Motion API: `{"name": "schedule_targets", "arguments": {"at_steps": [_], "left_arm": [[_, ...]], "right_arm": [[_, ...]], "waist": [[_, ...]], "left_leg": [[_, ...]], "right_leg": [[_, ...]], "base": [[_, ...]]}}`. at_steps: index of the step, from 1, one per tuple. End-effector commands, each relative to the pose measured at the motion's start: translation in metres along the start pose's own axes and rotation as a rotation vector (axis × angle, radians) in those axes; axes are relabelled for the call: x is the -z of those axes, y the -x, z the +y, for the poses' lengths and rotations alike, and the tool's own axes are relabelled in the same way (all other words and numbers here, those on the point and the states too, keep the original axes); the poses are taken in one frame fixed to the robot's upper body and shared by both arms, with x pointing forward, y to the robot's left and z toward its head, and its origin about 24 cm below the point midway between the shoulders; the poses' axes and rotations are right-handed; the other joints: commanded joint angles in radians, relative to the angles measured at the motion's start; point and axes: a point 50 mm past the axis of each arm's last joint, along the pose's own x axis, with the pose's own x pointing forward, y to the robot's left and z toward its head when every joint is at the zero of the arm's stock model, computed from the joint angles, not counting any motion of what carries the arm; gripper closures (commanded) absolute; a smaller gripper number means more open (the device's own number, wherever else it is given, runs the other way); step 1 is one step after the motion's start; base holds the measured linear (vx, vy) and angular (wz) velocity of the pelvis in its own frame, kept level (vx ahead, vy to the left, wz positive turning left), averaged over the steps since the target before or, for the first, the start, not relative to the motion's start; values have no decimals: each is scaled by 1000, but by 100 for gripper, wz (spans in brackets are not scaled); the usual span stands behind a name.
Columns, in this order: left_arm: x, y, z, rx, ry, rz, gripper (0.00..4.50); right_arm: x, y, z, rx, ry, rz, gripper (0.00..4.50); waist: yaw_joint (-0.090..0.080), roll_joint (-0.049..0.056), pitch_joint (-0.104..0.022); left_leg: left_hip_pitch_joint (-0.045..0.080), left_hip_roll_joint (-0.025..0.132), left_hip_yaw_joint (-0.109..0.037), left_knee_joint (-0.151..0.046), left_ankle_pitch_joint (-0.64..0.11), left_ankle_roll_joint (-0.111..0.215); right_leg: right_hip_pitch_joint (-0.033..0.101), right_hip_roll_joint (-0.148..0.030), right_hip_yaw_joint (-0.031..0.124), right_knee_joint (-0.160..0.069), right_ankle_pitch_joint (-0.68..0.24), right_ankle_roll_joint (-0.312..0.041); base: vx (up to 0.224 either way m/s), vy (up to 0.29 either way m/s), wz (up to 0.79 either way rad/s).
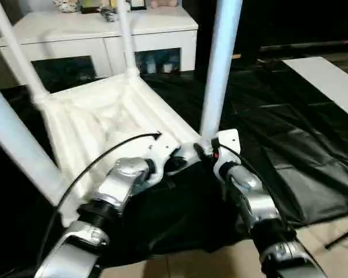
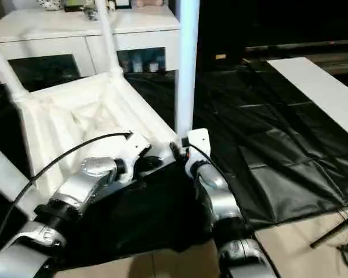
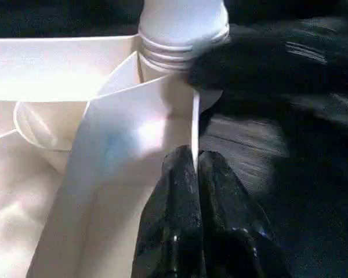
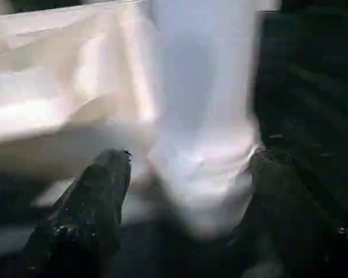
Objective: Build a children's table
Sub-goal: Rotate leg to tighten
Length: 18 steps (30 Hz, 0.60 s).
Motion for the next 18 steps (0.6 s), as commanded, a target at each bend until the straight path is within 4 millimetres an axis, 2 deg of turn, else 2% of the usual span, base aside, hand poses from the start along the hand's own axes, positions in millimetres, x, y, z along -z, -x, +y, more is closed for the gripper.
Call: {"name": "schedule_targets", "arguments": {"at_steps": [1,2,3,4,5,6,7,9,10,14,18], "left_arm": [[-1,4,-3,38,9,-52,450],[-1,5,-3,43,8,-52,450],[1,8,-7,109,-6,-63,450],[1,9,-8,136,-11,-67,450],[2,11,-11,172,-17,-73,450],[5,16,-18,269,-27,-77,450],[8,20,-22,329,-43,-67,450],[12,24,-26,392,-55,-49,450],[13,26,-28,418,-58,-42,450],[14,36,-33,521,-38,-41,450],[14,42,-33,559,-37,-44,450]], "right_arm": [[-12,2,4,-141,20,-20,68],[-13,3,3,-150,20,-18,63],[-14,11,-3,-244,73,-1,63],[-14,15,-6,-288,99,8,63],[-14,21,-9,-339,130,21,63],[-14,35,-18,-446,179,56,63],[-15,42,-24,-487,213,72,63],[-16,49,-31,-521,247,87,63],[-17,52,-34,-532,259,94,63],[-22,61,-42,-576,292,126,63],[-23,64,-42,-623,315,144,63]], "waist": [[6,-14,-56],[7,-12,-58],[7,-12,-58],[12,-12,-60],[16,-14,-60],[16,-9,-58],[20,-12,-62],[24,-10,-61],[30,-12,-60],[42,-12,-56],[49,-12,-54]], "left_leg": [[-13,29,-27,-83,-251,49],[3,32,-20,-77,-252,54],[3,32,-20,-77,-252,54],[-2,31,-20,-75,-221,61],[0,34,-18,-72,-211,75],[-1,33,-16,-71,-209,80],[0,36,-16,-68,-196,92],[3,36,-13,-66,-179,106],[5,37,-11,-66,-185,105],[14,43,-9,-72,-227,80],[13,41,-8,-74,-248,65]], "right_leg": [[64,-51,32,-78,-358,-137],[49,-50,37,-82,-338,-162],[49,-50,37,-82,-338,-162],[59,-48,36,-73,-278,-181],[57,-49,36,-71,-241,-199],[55,-49,37,-70,-234,-207],[60,-49,37,-65,-204,-221],[53,-47,37,-62,-176,-242],[53,-47,37,-63,-184,-249],[47,-47,38,-66,-249,-242],[47,-49,41,-70,-290,-222]], "base": [[0,0,0],[0,0,0],[0,0,0],[0,0,0],[0,0,0],[0,0,0],[0,0,0],[0,0,0],[0,0,0],[0,0,0],[0,0,0]]}}
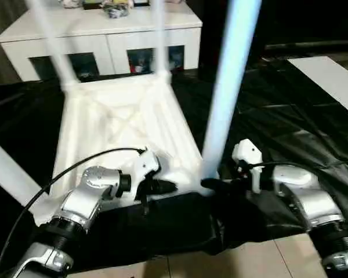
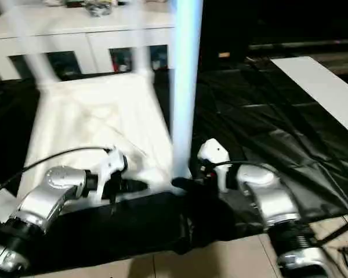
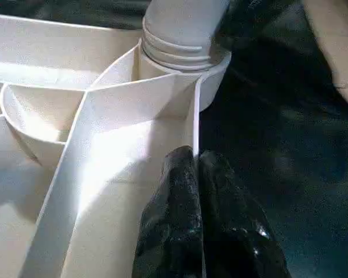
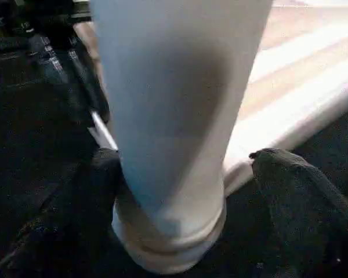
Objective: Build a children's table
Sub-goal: Rotate leg to tighten
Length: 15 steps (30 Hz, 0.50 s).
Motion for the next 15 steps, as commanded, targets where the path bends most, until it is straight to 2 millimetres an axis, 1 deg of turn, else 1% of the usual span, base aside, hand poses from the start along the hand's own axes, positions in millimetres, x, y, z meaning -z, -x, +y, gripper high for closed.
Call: {"name": "schedule_targets", "arguments": {"at_steps": [1,4,5,7,10,11,12,13,14,15], "left_arm": [[-5,-4,-7,70,7,-52,450],[-5,-3,-7,75,2,-49,450],[-6,-3,-6,70,3,-48,450],[-5,-3,-6,62,5,-43,450],[-4,-3,-5,59,7,-40,450],[-4,-2,-5,58,6,-38,450],[-4,-2,-5,58,6,-38,450],[-4,-2,-5,53,5,-37,450],[-4,-1,-5,51,5,-36,450],[-4,-1,-4,49,5,-35,450]], "right_arm": [[-3,-1,2,-25,18,-3,63],[1,-9,5,-43,26,22,63],[4,-11,6,-47,41,43,63],[5,-15,6,-46,46,57,63],[4,-16,4,-41,37,49,63],[3,-16,4,-40,36,48,80],[3,-16,4,-40,36,48,80],[3,-16,3,-37,33,48,97],[3,-16,2,-36,32,48,100],[3,-16,2,-35,30,49,110]], "waist": [[-6,-13,-55],[-6,-15,-56],[-5,-16,-58],[-7,-15,-57],[-6,-14,-58],[-5,-14,-58],[-5,-14,-57],[-5,-14,-58],[-5,-16,-58],[-5,-15,-58]], "left_leg": [[10,39,-15,-75,-244,63],[8,37,-16,-74,-231,60],[8,38,-16,-73,-223,59],[7,36,-16,-73,-215,59],[10,37,-16,-73,-216,62],[9,37,-15,-72,-217,62],[8,37,-16,-73,-217,62],[9,38,-16,-73,-215,62],[8,37,-16,-73,-215,63],[8,37,-16,-73,-215,64]], "right_leg": [[49,-47,39,-70,-292,-216],[49,-47,39,-70,-296,-206],[48,-48,39,-69,-288,-206],[49,-46,38,-67,-276,-210],[48,-46,38,-67,-269,-216],[49,-45,38,-67,-269,-216],[50,-46,38,-67,-270,-215],[50,-45,38,-66,-264,-213],[51,-45,38,-66,-264,-213],[51,-45,38,-65,-266,-213]], "base": [[0,0,0],[0,0,0],[0,0,0],[0,0,0],[0,0,0],[0,0,0],[0,0,0],[0,0,0],[0,0,0],[0,0,0]]}}
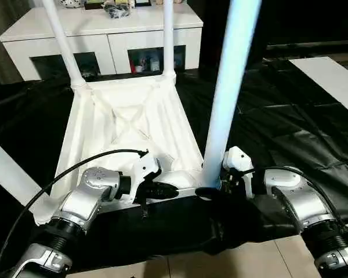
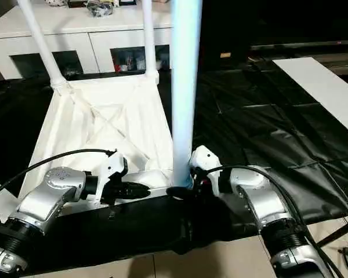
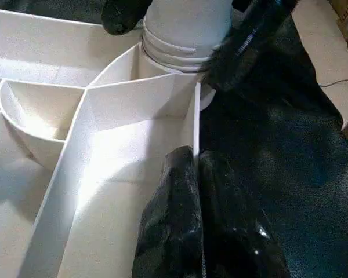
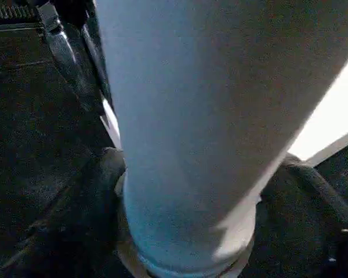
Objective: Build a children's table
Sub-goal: Rotate leg to tighten
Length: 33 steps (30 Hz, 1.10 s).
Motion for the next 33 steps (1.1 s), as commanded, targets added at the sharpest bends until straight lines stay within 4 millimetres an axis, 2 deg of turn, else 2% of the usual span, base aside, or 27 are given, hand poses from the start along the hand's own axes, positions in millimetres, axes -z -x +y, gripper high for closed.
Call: {"name": "schedule_targets", "arguments": {"at_steps": [1,7,11,13,14,15,16,18,19,20,22,23,25,26,27,29,32,33], "left_arm": [[-5,-3,-4,35,-5,-37,450],[-5,-2,-3,30,-6,-36,450],[-4,-2,-3,22,-5,-31,450],[-3,-3,0,-9,-3,-28,450],[-2,-4,6,-78,2,-22,450],[-2,-5,11,-146,6,-18,450],[-2,-5,12,-156,7,-18,450],[-5,-10,20,-252,30,-34,450],[-5,-10,21,-265,33,-38,450],[-8,-13,24,-305,41,-49,450],[-12,-20,32,-398,66,-51,450],[-12,-20,32,-398,66,-51,450],[-13,-26,40,-513,112,-54,450],[-15,-29,43,-554,126,-64,450],[-18,-31,46,-590,132,-73,450],[-21,-35,48,-628,133,-86,450],[-25,-38,48,-635,111,-93,450],[-25,-39,47,-628,100,-92,450]], "right_arm": [[-2,1,-4,10,4,8,124],[0,1,-4,5,-5,12,171],[3,1,-4,23,-24,6,179],[4,-1,-8,80,-49,-7,179],[6,-4,-15,186,-94,-28,179],[7,-8,-19,270,-133,-47,179],[7,-8,-20,282,-138,-50,179],[8,-17,-23,394,-213,-80,179],[9,-18,-23,410,-224,-84,179],[9,-23,-24,461,-258,-94,179],[9,-37,-22,559,-322,-100,179],[9,-37,-22,559,-322,-100,179],[11,-52,-19,662,-389,-91,179],[10,-59,-17,699,-418,-90,179],[9,-66,-16,732,-437,-88,180],[7,-75,-13,767,-459,-88,180],[0,-87,-8,764,-465,-98,180],[-2,-90,-7,752,-463,-105,180]], "waist": [[-5,-15,-58],[-5,-15,-58],[-6,-16,-59],[-7,-15,-58],[-9,-14,-58],[-14,-17,-56],[-18,-16,-55],[-29,-17,-53],[-29,-17,-53],[-32,-18,-53],[-34,-19,-54],[-36,-19,-52],[-40,-15,-51],[-40,-15,-53],[-44,-15,-51],[-43,-14,-54],[-42,-18,-55],[-41,-17,-56]], "left_leg": [[8,36,-15,-72,-214,65],[8,36,-15,-72,-214,63],[8,36,-15,-72,-210,66],[9,37,-15,-72,-214,64],[8,35,-15,-71,-215,60],[5,32,-17,-74,-226,50],[6,31,-18,-76,-235,43],[13,30,-19,-76,-264,25],[13,30,-19,-76,-264,25],[10,29,-21,-78,-276,22],[11,28,-21,-78,-275,23],[11,28,-19,-78,-274,22],[10,24,-22,-80,-283,8],[14,26,-24,-80,-293,5],[14,26,-23,-81,-305,6],[16,25,-24,-81,-305,3],[10,26,-22,-82,-291,18],[8,27,-23,-82,-280,22]], "right_leg": [[51,-47,39,-67,-270,-212],[51,-46,39,-67,-272,-211],[51,-46,38,-67,-270,-213],[50,-46,38,-68,-276,-214],[49,-47,39,-68,-277,-214],[51,-47,37,-72,-309,-205],[50,-47,36,-74,-335,-198],[45,-48,36,-84,-393,-178],[45,-48,36,-84,-393,-178],[47,-48,35,-87,-426,-160],[44,-48,35,-90,-438,-148],[41,-47,36,-92,-444,-146],[40,-46,33,-95,-466,-135],[40,-48,32,-96,-477,-130],[35,-48,32,-100,-485,-130],[36,-48,32,-98,-477,-130],[40,-48,34,-94,-421,-139],[43,-49,35,-90,-401,-143]], "base": [[0,0,0],[0,0,0],[0,0,0],[0,0,0],[0,0,0],[0,0,0],[0,0,0],[0,0,0],[0,0,0],[0,0,0],[0,0,0],[0,0,0],[0,0,0],[0,0,0],[0,0,0],[0,0,0],[0,0,0],[0,0,0]]}}
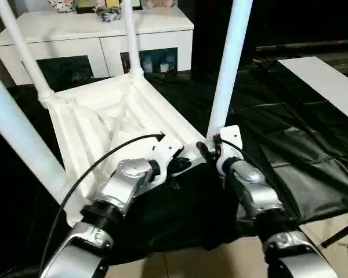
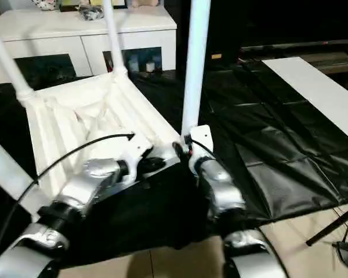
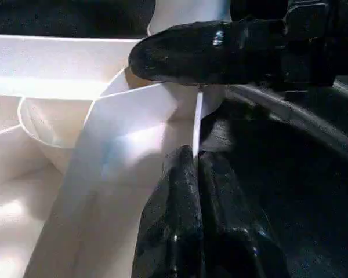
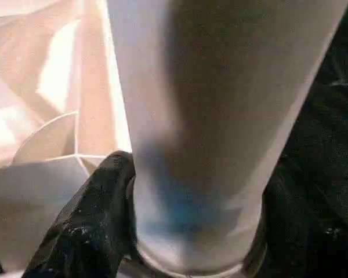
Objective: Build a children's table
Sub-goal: Rotate leg to tighten
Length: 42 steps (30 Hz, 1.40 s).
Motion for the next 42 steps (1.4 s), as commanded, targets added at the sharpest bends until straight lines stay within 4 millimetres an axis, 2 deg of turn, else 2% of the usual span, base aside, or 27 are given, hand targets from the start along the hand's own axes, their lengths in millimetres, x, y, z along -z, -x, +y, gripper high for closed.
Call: {"name": "schedule_targets", "arguments": {"at_steps": [1,2,4,6,8,10,12,13,14,15,16,17,19,20,23,25,29,31,33,37,42], "left_arm": [[-1,6,19,-192,46,-47,450],[-1,7,19,-185,39,-50,450],[0,10,19,-151,10,-62,450],[2,13,19,-130,0,-62,450],[2,14,19,-111,-10,-68,450],[3,20,17,-51,-43,-86,450],[7,26,12,26,-63,-89,450],[12,30,8,91,-72,-83,450],[13,31,7,106,-74,-81,450],[16,34,5,146,-74,-78,450],[16,36,5,159,-73,-77,450],[19,39,3,201,-72,-76,450],[22,47,0,283,-57,-73,450],[22,51,-1,330,-48,-67,450],[22,61,-5,438,-20,-61,450],[22,63,-6,461,-12,-63,450],[20,64,-4,453,-20,-66,450],[20,64,-4,449,-20,-65,450],[20,65,-4,453,-17,-64,450],[20,65,-4,451,-14,-57,450],[20,66,-3,445,-16,-56,450]], "right_arm": [[13,-1,36,-131,-89,34,180],[10,-1,39,-150,-98,16,145],[-1,0,36,-184,-73,-50,110],[-5,0,33,-197,-59,-71,103],[-7,1,29,-193,-52,-78,78],[-15,4,15,-215,-21,-117,67],[-21,11,1,-290,32,-134,54],[-22,18,-8,-382,78,-122,54],[-22,20,-10,-407,89,-118,54],[-22,26,-16,-471,126,-106,54],[-22,28,-17,-492,140,-101,54],[-20,34,-23,-548,178,-83,54],[-17,50,-31,-691,254,-31,54],[-13,58,-35,-767,282,9,54],[-9,67,-41,-852,303,70,54],[-8,68,-41,-868,308,80,54],[-8,64,-39,-853,315,78,54],[-8,61,-38,-841,318,67,54],[-8,62,-37,-852,315,67,54],[-6,61,-36,-856,329,71,54],[-5,57,-36,-839,326,67,93]], "waist": [[0,-15,-55],[0,-15,-54],[1,-14,-55],[-4,-16,-54],[-10,-15,-54],[-11,-15,-55],[-9,-13,-57],[-5,-12,-60],[-3,-12,-61],[-1,-10,-59],[5,-8,-62],[5,-9,-61],[14,-8,-61],[21,-8,-61],[25,-10,-60],[24,-12,-56],[25,-13,-53],[23,-14,-53],[24,-15,-55],[24,-15,-58],[25,-13,-57]], "left_leg": [[6,29,-20,-82,-279,25],[6,29,-19,-82,-278,31],[6,29,-19,-81,-281,31],[-1,29,-21,-84,-288,38],[-8,29,-24,-86,-281,35],[-6,30,-26,-85,-278,36],[-2,32,-22,-81,-253,45],[-3,34,-22,-78,-229,57],[-3,34,-20,-76,-216,67],[1,36,-16,-75,-209,79],[4,37,-15,-72,-200,85],[2,37,-14,-72,-184,90],[2,39,-14,-69,-180,98],[4,41,-10,-68,-181,106],[2,42,-10,-68,-179,107],[3,41,-9,-69,-196,100],[10,42,-11,-75,-245,67],[9,41,-13,-76,-247,58],[9,41,-13,-76,-235,57],[5,40,-12,-71,-188,74],[5,39,-12,-71,-203,77]], "right_leg": [[38,-48,34,-87,-394,-145],[39,-48,35,-86,-383,-150],[39,-49,35,-87,-387,-151],[43,-50,34,-86,-397,-142],[49,-49,31,-84,-404,-136],[48,-52,31,-87,-413,-134],[45,-50,35,-81,-357,-156],[50,-49,34,-75,-291,-177],[51,-47,34,-71,-257,-187],[47,-46,35,-68,-222,-211],[49,-45,34,-63,-194,-223],[48,-44,36,-59,-158,-240],[54,-44,34,-54,-137,-251],[53,-43,33,-53,-130,-260],[54,-45,34,-50,-138,-273],[51,-45,35,-56,-179,-269],[44,-48,37,-68,-297,-234],[45,-49,37,-70,-309,-224],[46,-48,38,-68,-298,-218],[49,-46,36,-59,-212,-238],[49,-48,36,-62,-243,-238]], "base": [[0,0,0],[0,0,0],[0,0,0],[0,0,0],[0,0,0],[0,0,0],[0,0,0],[0,0,0],[0,0,0],[0,0,0],[0,0,0],[0,0,0],[0,0,0],[0,0,0],[0,0,0],[0,0,0],[0,0,0],[0,0,0],[0,0,0],[0,0,0],[0,0,0]]}}
